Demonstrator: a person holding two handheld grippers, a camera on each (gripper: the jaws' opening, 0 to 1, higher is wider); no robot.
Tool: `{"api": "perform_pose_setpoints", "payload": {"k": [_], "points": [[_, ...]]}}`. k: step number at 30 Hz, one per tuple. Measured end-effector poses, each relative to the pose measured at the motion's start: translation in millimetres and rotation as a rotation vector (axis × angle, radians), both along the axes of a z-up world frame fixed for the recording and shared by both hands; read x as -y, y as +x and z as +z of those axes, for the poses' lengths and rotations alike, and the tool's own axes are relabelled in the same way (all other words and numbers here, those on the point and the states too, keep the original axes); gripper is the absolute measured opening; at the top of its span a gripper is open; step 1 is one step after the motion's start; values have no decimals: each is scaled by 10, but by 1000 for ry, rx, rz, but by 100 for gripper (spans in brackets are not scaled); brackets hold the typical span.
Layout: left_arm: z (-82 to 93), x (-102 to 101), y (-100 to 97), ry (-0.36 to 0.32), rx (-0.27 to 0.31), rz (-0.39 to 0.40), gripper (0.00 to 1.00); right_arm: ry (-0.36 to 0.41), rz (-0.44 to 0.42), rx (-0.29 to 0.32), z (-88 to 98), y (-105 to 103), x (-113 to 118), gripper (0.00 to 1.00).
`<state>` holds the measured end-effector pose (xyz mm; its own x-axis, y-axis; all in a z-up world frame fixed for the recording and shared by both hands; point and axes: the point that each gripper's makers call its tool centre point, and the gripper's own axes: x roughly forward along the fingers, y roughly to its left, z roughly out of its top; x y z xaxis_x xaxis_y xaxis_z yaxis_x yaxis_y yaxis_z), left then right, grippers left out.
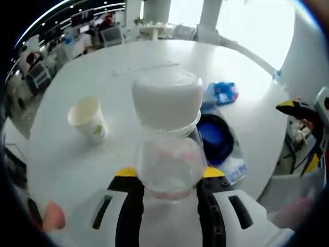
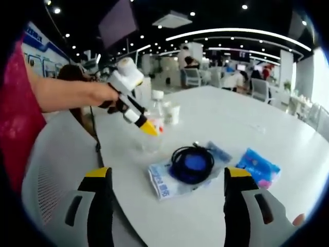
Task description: Arrange the tabletop items into an orderly group along one side of the table until the central work area is clear of visible clutter.
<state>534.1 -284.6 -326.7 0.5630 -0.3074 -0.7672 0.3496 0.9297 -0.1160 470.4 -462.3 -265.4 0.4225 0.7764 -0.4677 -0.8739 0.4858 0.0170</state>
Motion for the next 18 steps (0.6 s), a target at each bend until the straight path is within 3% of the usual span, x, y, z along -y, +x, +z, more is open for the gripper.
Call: {"api": "perform_pose_setpoints", "payload": {"k": [6, 18], "points": [[91, -96, -72, -16, 19, 5, 37, 13, -10, -5, 6, -36, -89, 99], [293, -439, -239, -30, 69, 38, 37, 29, 14, 6, 79, -144, -417, 100]]}}
